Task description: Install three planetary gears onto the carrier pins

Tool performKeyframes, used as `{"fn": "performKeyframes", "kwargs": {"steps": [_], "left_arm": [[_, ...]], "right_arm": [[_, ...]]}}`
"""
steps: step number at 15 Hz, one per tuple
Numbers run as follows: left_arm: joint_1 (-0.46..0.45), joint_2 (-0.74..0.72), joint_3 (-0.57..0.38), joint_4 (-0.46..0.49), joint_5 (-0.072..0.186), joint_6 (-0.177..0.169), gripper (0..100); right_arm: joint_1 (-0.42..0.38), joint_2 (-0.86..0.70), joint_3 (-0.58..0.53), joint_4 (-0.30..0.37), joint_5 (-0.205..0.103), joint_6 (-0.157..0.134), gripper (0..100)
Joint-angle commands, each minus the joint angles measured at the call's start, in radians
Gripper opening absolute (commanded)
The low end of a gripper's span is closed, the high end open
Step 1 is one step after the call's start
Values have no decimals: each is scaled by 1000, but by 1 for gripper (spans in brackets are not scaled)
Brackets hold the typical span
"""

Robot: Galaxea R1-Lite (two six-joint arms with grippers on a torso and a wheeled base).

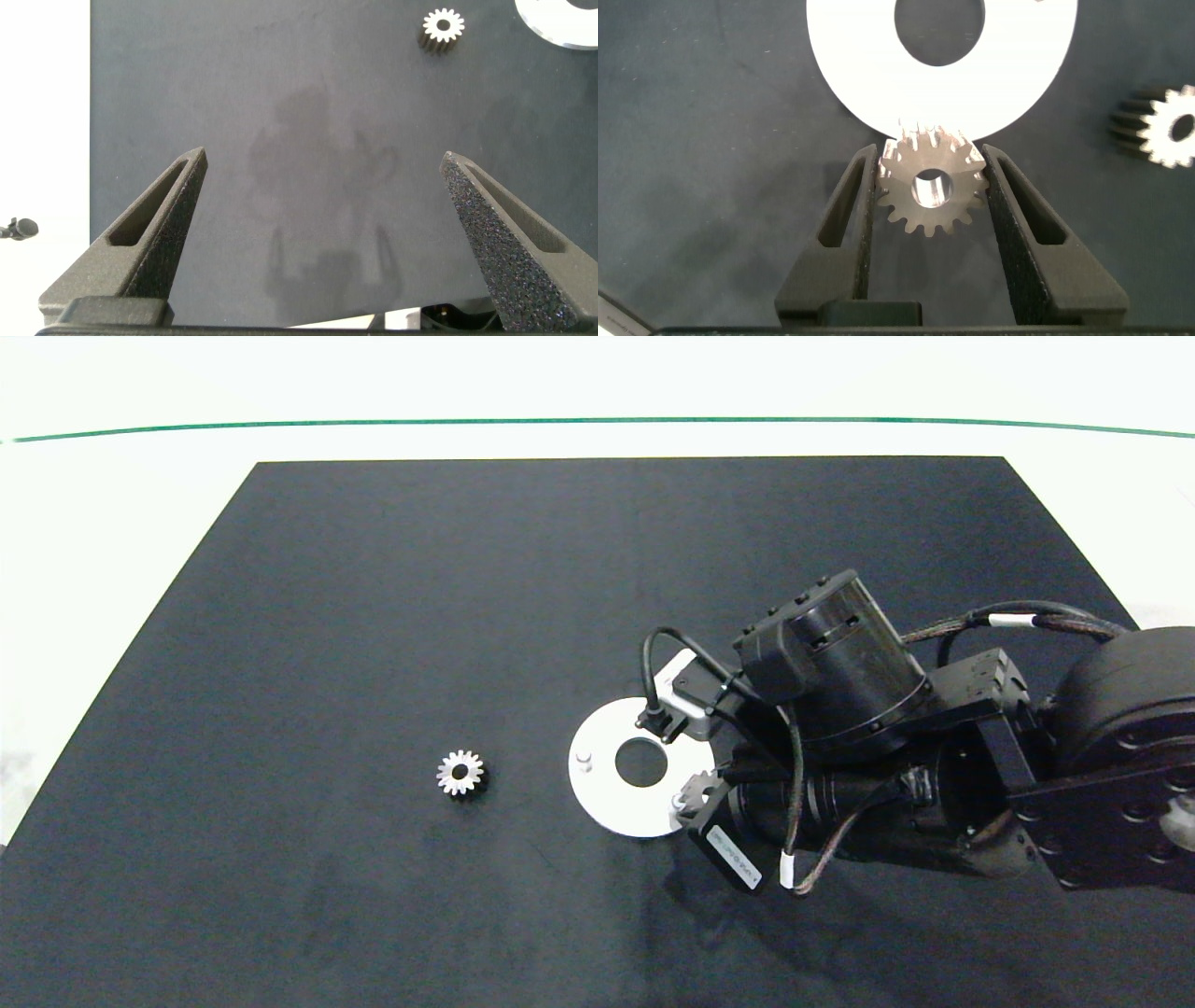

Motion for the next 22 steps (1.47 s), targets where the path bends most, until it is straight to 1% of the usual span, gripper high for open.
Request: {"fn": "performKeyframes", "kwargs": {"steps": [1, 5, 15, 22], "left_arm": [[0, 6, -2, 2, 0, 1, 100], [-2, 6, -6, 2, 0, 3, 100], [-5, 6, -14, 0, 0, 3, 100], [-5, 8, -23, 0, 0, 3, 100]], "right_arm": [[3, 24, -13, 2, -3, -1, 4], [3, 47, -44, 2, -3, 1, 4], [3, 71, -48, -6, -3, 7, 4], [-2, 94, -76, -6, -3, 10, 4]]}}
